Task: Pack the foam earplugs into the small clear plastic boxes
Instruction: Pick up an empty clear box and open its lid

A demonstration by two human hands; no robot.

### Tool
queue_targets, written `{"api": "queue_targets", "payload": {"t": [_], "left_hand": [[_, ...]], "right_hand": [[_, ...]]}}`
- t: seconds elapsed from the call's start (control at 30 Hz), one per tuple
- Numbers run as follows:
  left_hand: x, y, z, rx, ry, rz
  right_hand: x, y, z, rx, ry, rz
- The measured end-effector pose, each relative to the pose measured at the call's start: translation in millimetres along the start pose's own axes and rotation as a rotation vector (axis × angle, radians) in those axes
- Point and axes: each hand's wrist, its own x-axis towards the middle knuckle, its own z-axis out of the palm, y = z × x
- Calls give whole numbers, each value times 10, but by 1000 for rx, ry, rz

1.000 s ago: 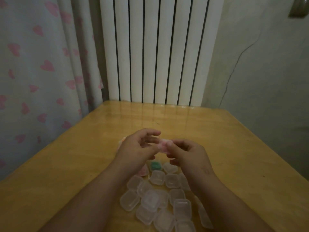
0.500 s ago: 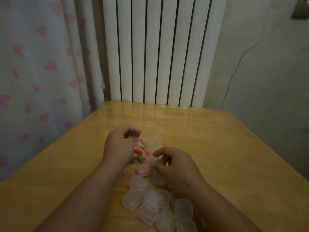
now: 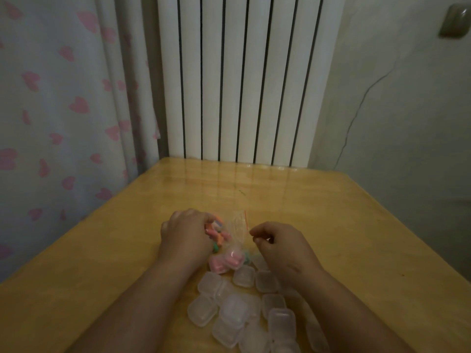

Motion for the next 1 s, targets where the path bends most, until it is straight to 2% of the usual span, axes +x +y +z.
{"api": "queue_targets", "payload": {"t": [0.17, 0.53, 0.7, 1.0], "left_hand": [[14, -25, 56, 81, -1, 35], [55, -81, 149, -63, 131, 51], [76, -101, 174, -135, 154, 36], [95, -131, 219, -225, 180, -21]], "right_hand": [[227, -94, -6, -78, -129, 46], [489, -348, 323, -226, -122, 0], [566, -381, 376, -336, -249, -21], [576, -371, 340, -134, -181, -12]]}}
